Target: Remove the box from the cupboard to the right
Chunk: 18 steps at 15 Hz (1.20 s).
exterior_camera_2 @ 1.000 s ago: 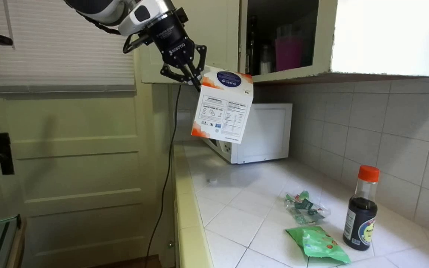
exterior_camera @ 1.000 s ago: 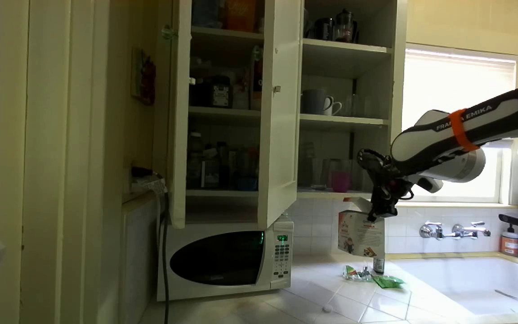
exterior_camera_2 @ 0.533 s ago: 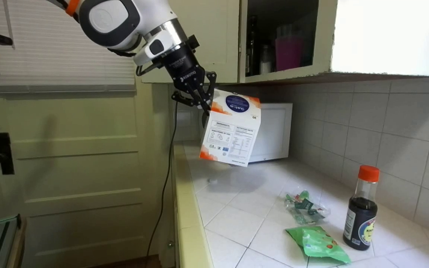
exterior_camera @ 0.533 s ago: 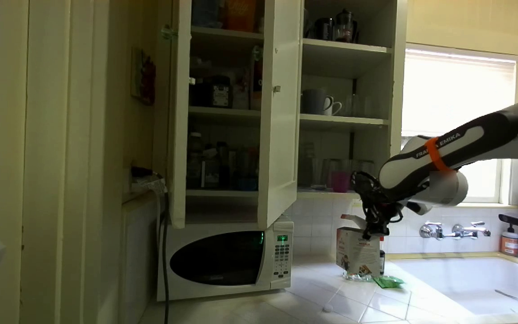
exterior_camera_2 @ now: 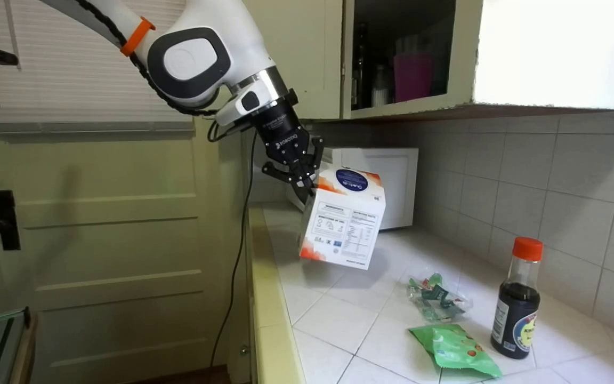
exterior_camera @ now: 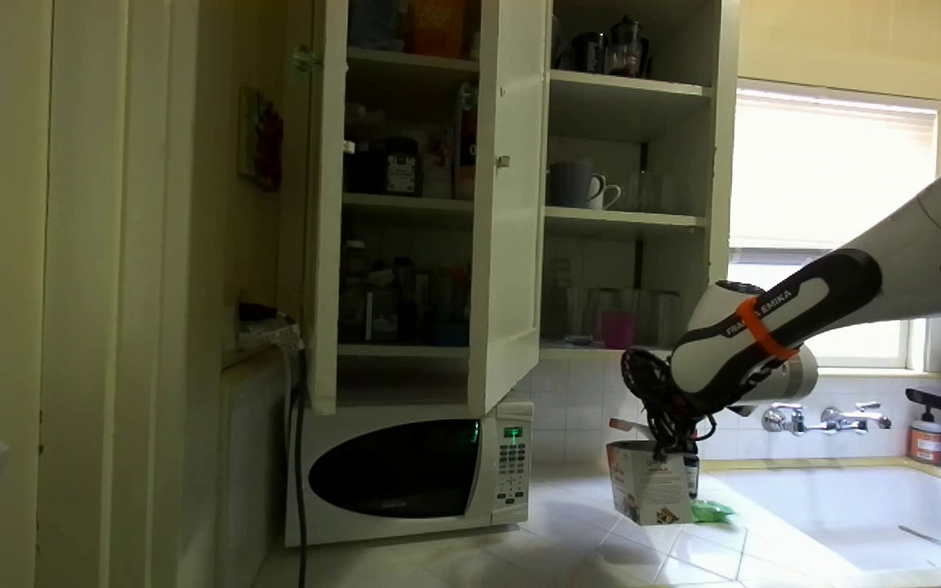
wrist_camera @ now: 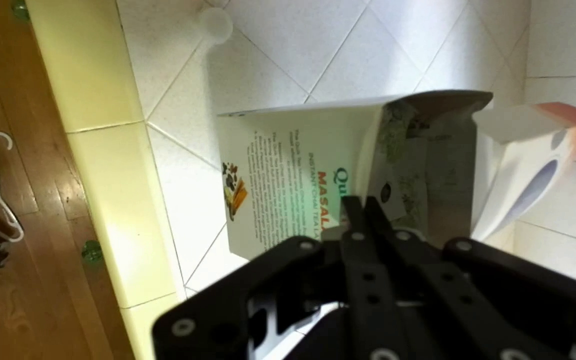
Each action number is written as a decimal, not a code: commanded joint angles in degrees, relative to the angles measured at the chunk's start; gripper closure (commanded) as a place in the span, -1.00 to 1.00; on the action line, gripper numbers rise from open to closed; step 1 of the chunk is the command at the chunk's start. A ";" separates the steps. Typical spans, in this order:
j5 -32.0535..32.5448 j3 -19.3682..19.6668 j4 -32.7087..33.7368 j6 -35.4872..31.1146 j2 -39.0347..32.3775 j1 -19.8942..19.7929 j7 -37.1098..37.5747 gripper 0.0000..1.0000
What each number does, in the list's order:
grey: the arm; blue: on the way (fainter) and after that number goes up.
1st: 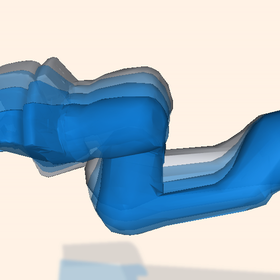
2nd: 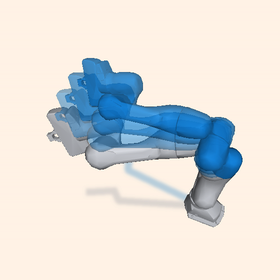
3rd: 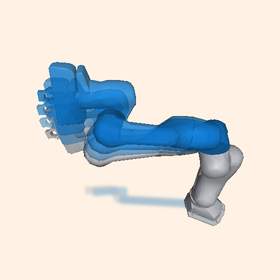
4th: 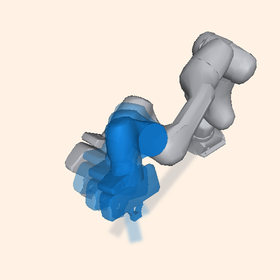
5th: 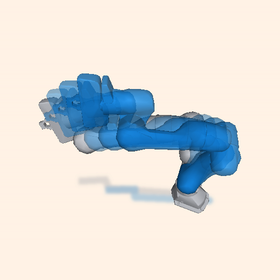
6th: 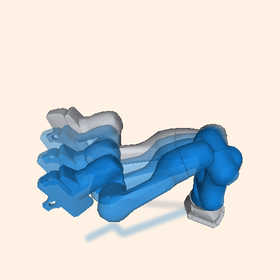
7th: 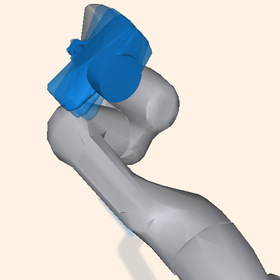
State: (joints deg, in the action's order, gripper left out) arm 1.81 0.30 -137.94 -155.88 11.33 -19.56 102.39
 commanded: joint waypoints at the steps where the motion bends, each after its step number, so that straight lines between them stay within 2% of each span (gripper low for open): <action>1: 6.13 0.51 5.23 -1.15 -5.27 0.77 2.40 0.99; 5: 9.96 2.62 10.97 -0.28 -10.25 2.41 2.85 0.99; 10: 5.66 5.52 17.55 0.47 -16.05 6.45 -1.80 0.99; 12: 6.41 6.61 19.59 -0.13 -17.99 7.91 -1.41 0.99; 18: 6.42 8.82 21.12 -1.70 -21.14 12.05 -0.14 0.99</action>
State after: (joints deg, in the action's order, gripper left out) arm 9.02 7.36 -117.52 -155.87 -8.62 -9.61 101.49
